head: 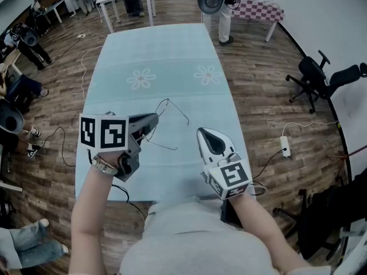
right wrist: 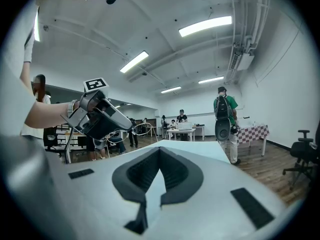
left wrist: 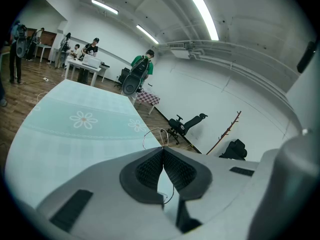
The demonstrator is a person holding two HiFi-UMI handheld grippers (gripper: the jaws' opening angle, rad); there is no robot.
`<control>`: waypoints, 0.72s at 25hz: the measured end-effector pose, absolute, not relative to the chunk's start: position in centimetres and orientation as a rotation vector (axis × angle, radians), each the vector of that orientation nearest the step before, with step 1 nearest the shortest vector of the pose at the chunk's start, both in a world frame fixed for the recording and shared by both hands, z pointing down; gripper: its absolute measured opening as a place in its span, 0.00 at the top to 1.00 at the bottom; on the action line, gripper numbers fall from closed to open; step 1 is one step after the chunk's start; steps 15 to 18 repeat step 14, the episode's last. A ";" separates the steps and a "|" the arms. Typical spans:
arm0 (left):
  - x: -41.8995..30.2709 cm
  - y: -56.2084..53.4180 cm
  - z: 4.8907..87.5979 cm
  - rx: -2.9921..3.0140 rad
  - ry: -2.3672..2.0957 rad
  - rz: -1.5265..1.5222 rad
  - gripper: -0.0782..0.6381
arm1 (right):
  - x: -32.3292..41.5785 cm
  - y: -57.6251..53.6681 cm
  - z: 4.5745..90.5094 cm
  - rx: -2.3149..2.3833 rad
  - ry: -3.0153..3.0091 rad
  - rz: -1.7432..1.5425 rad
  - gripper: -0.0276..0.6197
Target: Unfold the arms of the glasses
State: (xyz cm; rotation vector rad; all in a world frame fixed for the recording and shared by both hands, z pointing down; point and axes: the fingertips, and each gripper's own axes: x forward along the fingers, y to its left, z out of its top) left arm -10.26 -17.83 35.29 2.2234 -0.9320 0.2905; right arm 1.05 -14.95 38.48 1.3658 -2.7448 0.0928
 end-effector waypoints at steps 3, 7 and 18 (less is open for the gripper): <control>-10.2 -17.9 35.1 2.226 -0.931 0.292 0.87 | 1.0 -15.0 38.4 1.365 -2.742 0.093 0.95; -10.2 -17.9 35.0 2.229 -0.928 0.291 0.87 | 0.9 -14.9 38.4 1.367 -2.738 0.091 0.95; -10.4 -18.0 35.5 2.230 -0.924 0.291 0.87 | 0.8 -15.0 38.7 1.379 -2.734 0.084 0.95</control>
